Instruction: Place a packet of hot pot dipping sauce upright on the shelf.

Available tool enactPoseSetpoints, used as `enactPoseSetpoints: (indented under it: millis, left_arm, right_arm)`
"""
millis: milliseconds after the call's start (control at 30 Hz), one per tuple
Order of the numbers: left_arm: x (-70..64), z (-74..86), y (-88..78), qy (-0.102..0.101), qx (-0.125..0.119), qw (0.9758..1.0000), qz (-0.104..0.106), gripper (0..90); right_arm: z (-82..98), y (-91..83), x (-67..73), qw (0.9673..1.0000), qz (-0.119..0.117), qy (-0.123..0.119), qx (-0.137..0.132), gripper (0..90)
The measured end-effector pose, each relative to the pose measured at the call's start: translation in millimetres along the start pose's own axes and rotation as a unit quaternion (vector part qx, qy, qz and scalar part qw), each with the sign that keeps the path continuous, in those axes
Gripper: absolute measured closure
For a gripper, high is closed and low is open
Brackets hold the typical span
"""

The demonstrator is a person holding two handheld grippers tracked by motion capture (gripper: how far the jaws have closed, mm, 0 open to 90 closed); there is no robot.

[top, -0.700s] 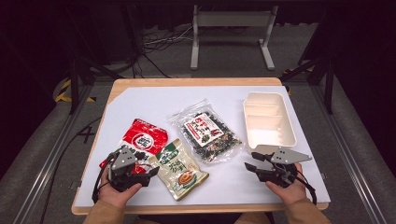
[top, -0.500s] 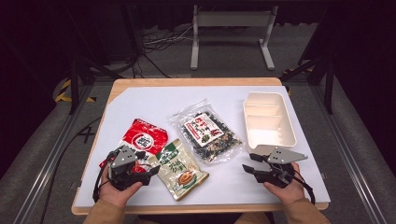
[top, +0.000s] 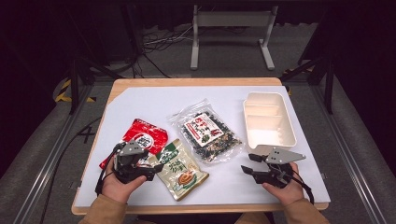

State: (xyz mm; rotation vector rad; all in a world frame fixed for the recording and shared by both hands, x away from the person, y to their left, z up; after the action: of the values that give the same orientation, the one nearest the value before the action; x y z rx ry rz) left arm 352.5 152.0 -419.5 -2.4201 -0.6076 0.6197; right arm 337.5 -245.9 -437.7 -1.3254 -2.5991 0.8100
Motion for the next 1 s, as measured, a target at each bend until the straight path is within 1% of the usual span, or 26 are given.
enactPoseSetpoints:
  millis: [100, 133, 167, 233, 367, 467, 533, 600, 700, 833, 933, 967, 1000]
  left_arm:
    - [5.9, -4.3, 3.1, -0.001, 0.005, 1.0000, -0.004, 21.1]
    - [7.5, -5.4, 5.2, -0.007, 0.006, 1.0000, -0.002, 21.1]
    - [7.5, -5.4, 5.2, -0.007, 0.006, 1.0000, -0.002, 21.1]
    - [12.1, -8.3, 10.7, -0.015, 0.013, 0.9998, 0.004, 21.1]
    - [18.4, -12.8, 19.2, -0.022, 0.026, 0.9994, 0.009, 21.1]
    - [21.9, -14.5, 22.7, -0.026, 0.032, 0.9991, 0.010, 21.1]
    - [26.6, -15.7, 26.2, -0.034, 0.042, 0.9985, 0.010, 21.1]
    - [27.5, -16.1, 27.4, -0.037, 0.042, 0.9983, 0.013, 21.1]
    - [32.9, -18.3, 31.0, -0.045, 0.045, 0.9978, 0.018, 20.9]
    - [39.2, -20.4, 35.5, -0.050, 0.045, 0.9975, 0.022, 20.9]
    - [43.3, -22.2, 38.9, -0.051, 0.041, 0.9974, 0.030, 20.7]
    - [43.5, -22.9, 40.0, -0.054, 0.040, 0.9970, 0.037, 20.2]
    - [44.5, -23.7, 41.2, -0.051, 0.039, 0.9971, 0.039, 20.2]
  right_arm:
    - [0.4, 0.8, 0.4, 1.0000, -0.003, -0.001, 0.002, 45.2]
    - [0.4, 1.1, 0.6, 1.0000, -0.005, -0.001, 0.003, 45.0]
    - [0.4, 1.1, 0.6, 1.0000, -0.005, -0.001, 0.003, 45.0]
    - [0.4, 1.6, 1.1, 1.0000, -0.005, -0.004, 0.004, 44.9]
    - [0.6, 1.7, 0.9, 1.0000, -0.007, -0.005, 0.002, 44.5]
    - [0.8, 1.5, 0.5, 0.9999, -0.009, -0.005, 0.003, 44.3]
    - [1.1, 1.4, 0.0, 0.9999, -0.012, -0.003, 0.003, 44.1]
    - [1.2, 1.4, -0.1, 0.9999, -0.013, -0.003, 0.003, 44.1]
    - [1.4, 1.5, -0.3, 0.9999, -0.016, -0.004, 0.003, 44.1]
    - [1.4, 2.1, 0.1, 0.9998, -0.019, -0.004, 0.004, 43.8]
    - [1.5, 2.8, 0.2, 0.9997, -0.023, -0.006, 0.003, 43.7]
    - [1.5, 2.9, 0.2, 0.9997, -0.023, -0.007, 0.003, 43.7]
    - [1.6, 3.0, 0.2, 0.9997, -0.023, -0.008, 0.003, 43.7]
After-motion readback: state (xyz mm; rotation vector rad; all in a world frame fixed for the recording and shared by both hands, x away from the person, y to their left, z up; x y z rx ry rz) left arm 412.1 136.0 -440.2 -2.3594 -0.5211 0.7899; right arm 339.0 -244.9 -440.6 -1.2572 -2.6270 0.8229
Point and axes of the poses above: each handheld gripper's, and its own axes: y roughly forward along the jaws, z roughly out of its underside, x roughly to its left, the point moved 4 cm from there along y, roughly forward along the jaws, and after that the axes turned 14 degrees about z, right-handed, at the moved point
